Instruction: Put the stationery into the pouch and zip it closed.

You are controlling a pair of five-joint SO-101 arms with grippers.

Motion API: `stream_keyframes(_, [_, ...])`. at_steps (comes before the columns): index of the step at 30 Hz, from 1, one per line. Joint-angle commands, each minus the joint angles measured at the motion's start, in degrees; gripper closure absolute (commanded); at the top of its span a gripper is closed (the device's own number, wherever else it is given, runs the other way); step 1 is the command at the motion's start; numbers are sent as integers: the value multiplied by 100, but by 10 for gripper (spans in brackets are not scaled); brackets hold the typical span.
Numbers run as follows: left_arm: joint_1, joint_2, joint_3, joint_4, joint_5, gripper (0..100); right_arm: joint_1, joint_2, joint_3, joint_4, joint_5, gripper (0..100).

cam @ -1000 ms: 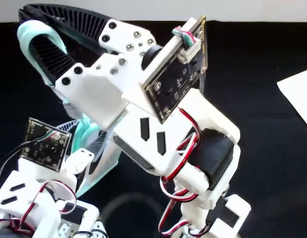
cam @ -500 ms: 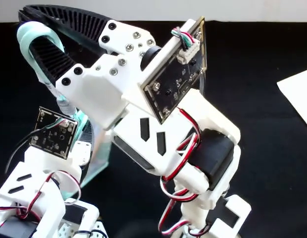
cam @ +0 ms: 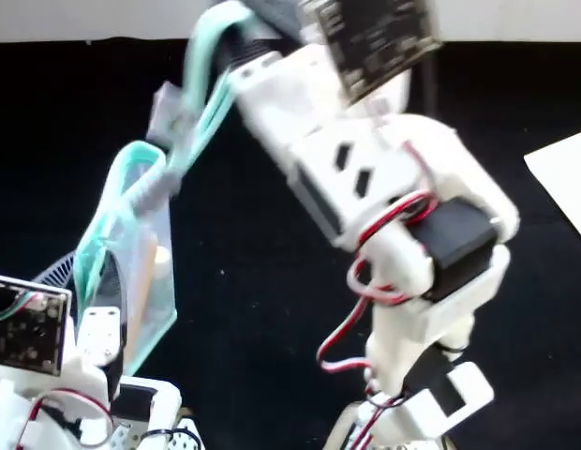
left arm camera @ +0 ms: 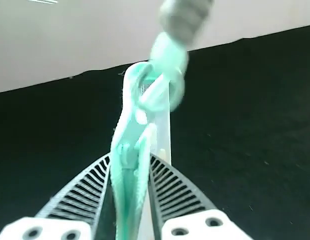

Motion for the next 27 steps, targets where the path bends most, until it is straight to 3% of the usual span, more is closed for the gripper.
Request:
stream_keyframes(1, [-66, 75, -418, 396, -26, 993, 787, -13, -119, 4, 9, 991])
stream_keyframes(6, [-66, 75, -796, 941, 149, 993, 1411, 22, 75, 4, 9, 991])
stream_keyframes(13, [-92, 75, -1314, 1125, 554, 993, 2220, 664, 752, 4, 9, 991])
stream_keyframes(27, [-101, 75, -1684, 1213, 958, 993, 3574, 2299, 743, 4, 9, 991])
